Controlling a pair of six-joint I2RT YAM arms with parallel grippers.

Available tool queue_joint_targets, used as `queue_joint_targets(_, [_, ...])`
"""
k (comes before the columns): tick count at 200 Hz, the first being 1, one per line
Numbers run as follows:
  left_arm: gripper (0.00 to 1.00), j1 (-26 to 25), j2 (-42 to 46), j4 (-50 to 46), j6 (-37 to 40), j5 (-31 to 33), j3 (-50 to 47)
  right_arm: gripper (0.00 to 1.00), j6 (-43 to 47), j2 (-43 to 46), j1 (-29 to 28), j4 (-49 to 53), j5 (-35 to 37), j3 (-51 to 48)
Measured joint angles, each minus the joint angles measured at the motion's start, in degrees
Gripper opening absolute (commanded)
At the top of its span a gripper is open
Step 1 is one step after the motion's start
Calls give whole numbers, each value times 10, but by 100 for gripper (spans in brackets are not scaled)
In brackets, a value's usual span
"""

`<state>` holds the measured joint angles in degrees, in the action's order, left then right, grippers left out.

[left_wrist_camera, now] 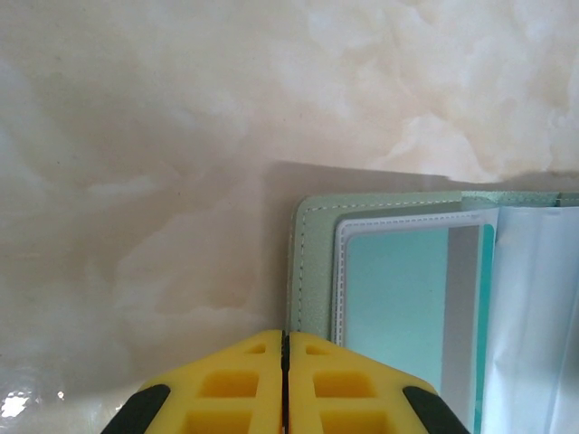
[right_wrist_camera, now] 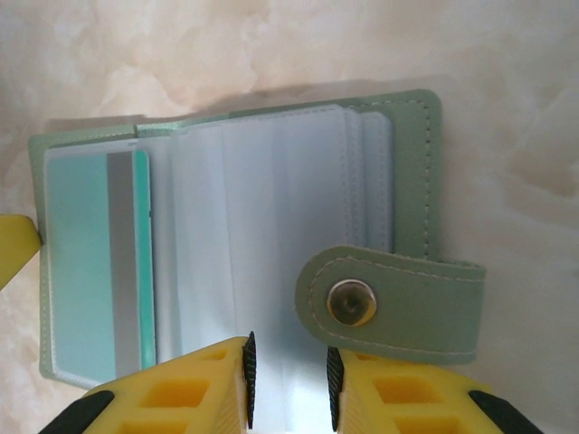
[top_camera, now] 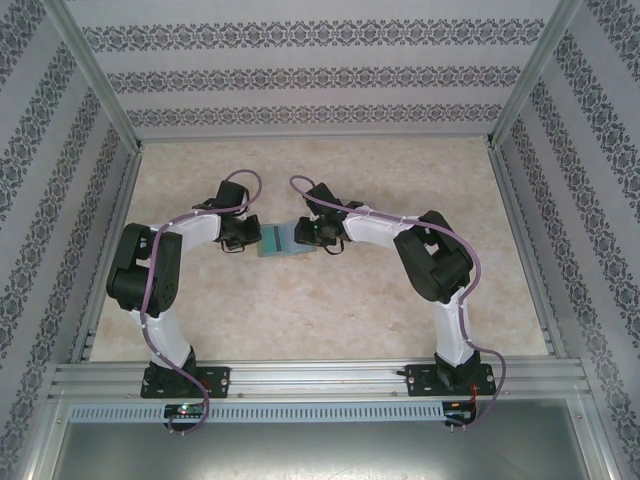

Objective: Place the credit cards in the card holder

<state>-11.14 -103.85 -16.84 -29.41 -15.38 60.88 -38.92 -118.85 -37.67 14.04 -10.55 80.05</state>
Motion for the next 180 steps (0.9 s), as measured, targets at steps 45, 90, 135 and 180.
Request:
queue_joint_targets(45, [11,0,6,-9,1,0,0,29,15,5,-10,15,24,0])
queue_joint_targets(90, [12,0,20,-9,1,0,0,29,28,48,-17,25,37,0])
queue_joint_targets(135, [19,1,48,-13,1,1,-1,29,44,91,-10,27,55,1])
queue_joint_targets(180, [22,14,78,-15,1,7,-21,28,59,88,0,57,80,5])
